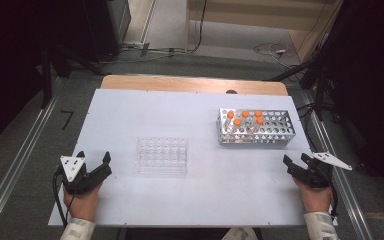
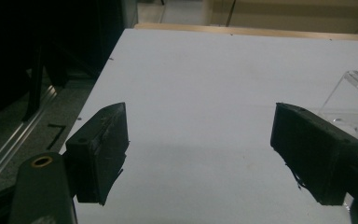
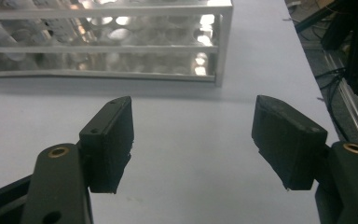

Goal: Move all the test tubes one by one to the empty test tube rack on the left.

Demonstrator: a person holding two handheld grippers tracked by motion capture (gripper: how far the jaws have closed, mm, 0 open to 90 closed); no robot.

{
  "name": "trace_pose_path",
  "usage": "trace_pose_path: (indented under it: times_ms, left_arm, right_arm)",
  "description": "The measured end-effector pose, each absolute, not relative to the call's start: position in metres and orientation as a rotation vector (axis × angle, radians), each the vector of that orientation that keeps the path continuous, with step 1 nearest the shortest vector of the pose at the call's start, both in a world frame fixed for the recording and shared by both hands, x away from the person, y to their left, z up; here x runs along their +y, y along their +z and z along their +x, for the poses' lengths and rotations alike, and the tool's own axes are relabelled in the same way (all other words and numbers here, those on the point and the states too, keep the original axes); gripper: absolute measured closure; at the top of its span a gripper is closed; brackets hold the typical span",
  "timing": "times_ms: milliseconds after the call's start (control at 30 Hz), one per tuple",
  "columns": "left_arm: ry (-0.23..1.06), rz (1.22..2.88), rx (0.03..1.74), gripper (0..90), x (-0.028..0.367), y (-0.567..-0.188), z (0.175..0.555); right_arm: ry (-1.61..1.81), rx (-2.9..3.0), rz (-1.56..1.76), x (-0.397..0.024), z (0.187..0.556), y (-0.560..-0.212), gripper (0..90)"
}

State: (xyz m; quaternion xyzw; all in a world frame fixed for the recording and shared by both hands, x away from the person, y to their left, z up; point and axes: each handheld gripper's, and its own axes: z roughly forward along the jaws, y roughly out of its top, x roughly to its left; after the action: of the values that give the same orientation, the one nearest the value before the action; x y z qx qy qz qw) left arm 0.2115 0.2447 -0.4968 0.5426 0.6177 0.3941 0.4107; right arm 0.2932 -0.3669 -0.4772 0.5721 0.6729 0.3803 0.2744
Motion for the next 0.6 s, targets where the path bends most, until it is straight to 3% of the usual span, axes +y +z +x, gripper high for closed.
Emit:
trace_pose_path:
  times_ms: [600]
  left_arm:
    - [0.985,1.383,1.551,19.3,0.244,-0.498,0.212]
  right_arm:
    - [1.063,1.866,1.466,-0.345,0.306,-0.465,30.1]
